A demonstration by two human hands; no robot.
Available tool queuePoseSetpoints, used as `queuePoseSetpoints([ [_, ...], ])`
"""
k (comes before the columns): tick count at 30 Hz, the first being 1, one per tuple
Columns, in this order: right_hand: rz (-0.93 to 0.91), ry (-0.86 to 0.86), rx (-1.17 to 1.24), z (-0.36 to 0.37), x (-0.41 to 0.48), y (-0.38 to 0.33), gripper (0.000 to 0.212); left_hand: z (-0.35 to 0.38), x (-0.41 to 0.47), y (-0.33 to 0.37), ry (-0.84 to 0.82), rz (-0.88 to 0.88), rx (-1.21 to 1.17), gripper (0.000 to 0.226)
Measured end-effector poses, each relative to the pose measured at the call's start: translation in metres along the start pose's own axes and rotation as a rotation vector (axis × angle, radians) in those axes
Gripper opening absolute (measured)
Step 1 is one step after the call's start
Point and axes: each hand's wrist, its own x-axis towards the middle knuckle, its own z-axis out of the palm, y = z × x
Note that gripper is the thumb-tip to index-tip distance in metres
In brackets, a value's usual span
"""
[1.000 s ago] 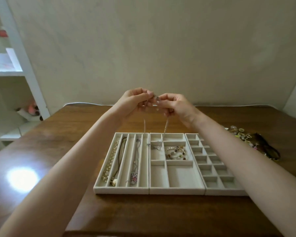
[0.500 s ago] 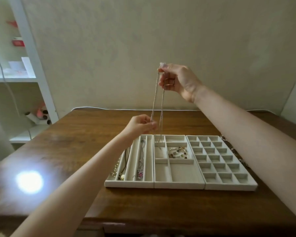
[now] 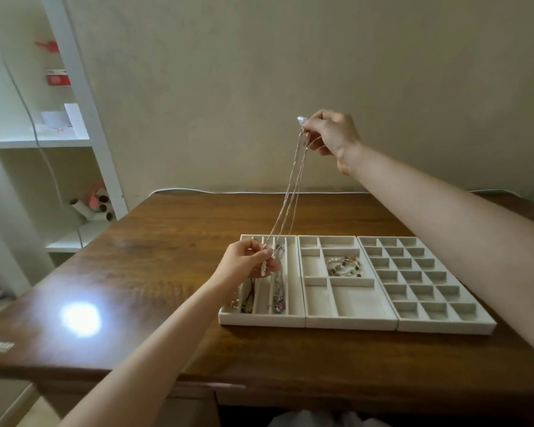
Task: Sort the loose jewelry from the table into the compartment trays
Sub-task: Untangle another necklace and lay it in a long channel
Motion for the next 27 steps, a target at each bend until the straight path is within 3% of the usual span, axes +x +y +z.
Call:
queuePoseSetpoints([
  [4,0.048,0.015,-0.113,0.007,0.008,0.018,0.021,-0.003,-0.017,-0.001,0.087,0.064,0.170,0.007],
  [11,0.254,-0.067,0.055,0.032,0.008,0.052,0.008,0.000,-0.033,-0.007,0.193,0.310,0.921,0.005],
  [18,0.342,-0.117,0.126,0.048,0.005,0.080,0.010,0.003,-0.041,-0.005,0.115,0.316,1.029,0.010],
  [27,0.292,-0.266,0.189,0.057,0.000,0.087,0.007,0.006,-0.041,0.009,-0.012,0.259,1.192,0.011],
])
